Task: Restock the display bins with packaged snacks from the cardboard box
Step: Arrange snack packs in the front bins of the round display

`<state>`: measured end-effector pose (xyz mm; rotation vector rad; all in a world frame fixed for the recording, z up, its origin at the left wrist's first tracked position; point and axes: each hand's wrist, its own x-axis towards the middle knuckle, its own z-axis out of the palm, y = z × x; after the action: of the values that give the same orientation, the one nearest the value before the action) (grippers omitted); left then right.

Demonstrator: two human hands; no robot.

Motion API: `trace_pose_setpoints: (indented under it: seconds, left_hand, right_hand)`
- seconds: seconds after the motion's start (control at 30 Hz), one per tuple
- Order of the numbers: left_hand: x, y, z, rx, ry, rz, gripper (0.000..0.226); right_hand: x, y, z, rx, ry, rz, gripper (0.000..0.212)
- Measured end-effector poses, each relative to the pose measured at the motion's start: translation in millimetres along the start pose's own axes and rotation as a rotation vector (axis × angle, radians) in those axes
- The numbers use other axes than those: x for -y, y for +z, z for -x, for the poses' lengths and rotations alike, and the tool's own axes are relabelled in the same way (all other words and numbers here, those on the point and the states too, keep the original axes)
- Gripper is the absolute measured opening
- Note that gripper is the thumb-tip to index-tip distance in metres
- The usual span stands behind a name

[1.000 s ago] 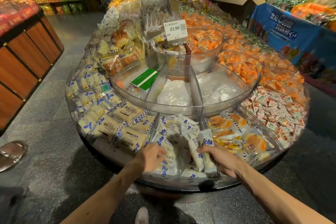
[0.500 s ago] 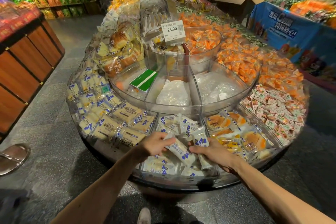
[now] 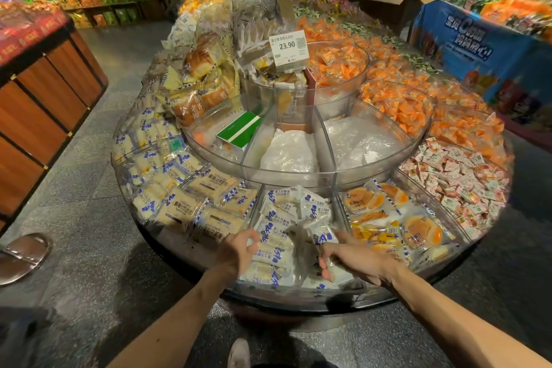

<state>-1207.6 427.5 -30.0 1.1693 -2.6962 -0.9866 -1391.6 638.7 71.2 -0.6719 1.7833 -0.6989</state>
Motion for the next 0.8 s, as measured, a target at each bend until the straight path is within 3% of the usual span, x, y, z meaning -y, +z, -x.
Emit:
trace_pose_setpoints:
  seconds: [0.17,0.23,0.3,0.37,0.43,0.5,0.57,0.67,0.8]
  left_hand:
    - [21,31,2,-0.096,0.181,-0.239,0.002]
    - [32,39,2,-0.152,0.237,-0.297,0.01]
    - [32,42,-1,-0.178,0.231,-0.258,0.017]
    - [17,36,-4,-0.258,0.224,-0.11,0.02]
    - [-17,16,2,-0.176,0.166,0.192,0.013]
    - [-54,-6,15,0.123,0.083,0.486,0.015]
    - [-70,-15,22,0.284,0.13,0.469,0.028]
    - [-69,-19,19,0.261,0.174,0.292,0.021]
    - [-56,-38,-2,0.122,0.088,0.324,0.013]
  right_hand:
    - [20,4,18,0.027,0.001,-0.011,0.043]
    - [0,3,2,0.02,-0.032,-0.031,0.059]
    - [-10,6,-3,0.018,-0.043,-0.045,0.077]
    - [-16,9,-7,0.032,-0.003,-0.094,0.068]
    - [-19,13,-10,0.09,-0.004,-0.157,0.038]
    - [-17,18,-13,0.139,-0.025,-0.165,0.027]
    - [-11,24,-17,0.169,-0.045,-0.159,0.024]
    - [-1,29,-28,0.151,-0.123,-0.06,0.021]
    - [14,22,-40,0.018,-0.109,-0.05,0.051]
